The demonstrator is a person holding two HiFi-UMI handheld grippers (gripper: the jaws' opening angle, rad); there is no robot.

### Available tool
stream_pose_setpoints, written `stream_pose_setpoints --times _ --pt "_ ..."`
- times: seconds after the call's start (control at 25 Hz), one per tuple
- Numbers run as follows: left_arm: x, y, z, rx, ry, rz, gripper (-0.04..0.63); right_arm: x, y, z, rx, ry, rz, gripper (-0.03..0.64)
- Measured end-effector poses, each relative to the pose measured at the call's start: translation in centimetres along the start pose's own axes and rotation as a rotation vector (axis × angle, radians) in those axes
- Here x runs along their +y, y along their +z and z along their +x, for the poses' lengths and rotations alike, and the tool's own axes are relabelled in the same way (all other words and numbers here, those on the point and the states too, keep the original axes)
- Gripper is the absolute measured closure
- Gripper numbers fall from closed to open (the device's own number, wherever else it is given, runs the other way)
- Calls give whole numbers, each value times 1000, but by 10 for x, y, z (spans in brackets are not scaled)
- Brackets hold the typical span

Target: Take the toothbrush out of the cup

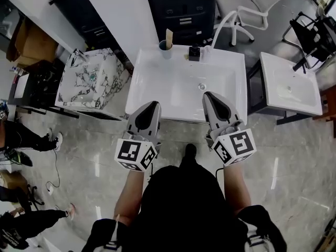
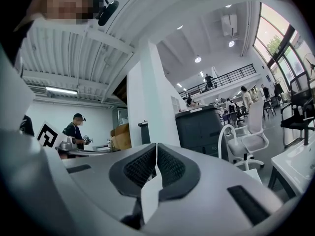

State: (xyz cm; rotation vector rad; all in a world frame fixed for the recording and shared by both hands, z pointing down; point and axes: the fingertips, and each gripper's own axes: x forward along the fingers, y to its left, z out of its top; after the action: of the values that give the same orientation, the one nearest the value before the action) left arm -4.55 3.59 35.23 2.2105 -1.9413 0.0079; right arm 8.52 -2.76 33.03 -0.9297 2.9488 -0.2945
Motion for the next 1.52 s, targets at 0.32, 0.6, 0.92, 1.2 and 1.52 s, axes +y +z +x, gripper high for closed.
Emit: stream_pose_setpoints --times 0.32,0.6,0.92,1.2,1.52 --pt "-11 -6 35 22 20 1 569 -30 -3 15 12 52 17 584" --pt "3 -12 51 49 27 -11 569 -37 -13 35 39 59 41 584" --pt "38 -5 95 51 -39 -21 569 -42 -18 80 56 14 41 584" --pt "77 18 146 42 -126 -21 569 -56 -1 131 48 -61 18 584" --pt "122 26 190 44 -206 -17 568 -60 -1 175 64 -145 -3 584"
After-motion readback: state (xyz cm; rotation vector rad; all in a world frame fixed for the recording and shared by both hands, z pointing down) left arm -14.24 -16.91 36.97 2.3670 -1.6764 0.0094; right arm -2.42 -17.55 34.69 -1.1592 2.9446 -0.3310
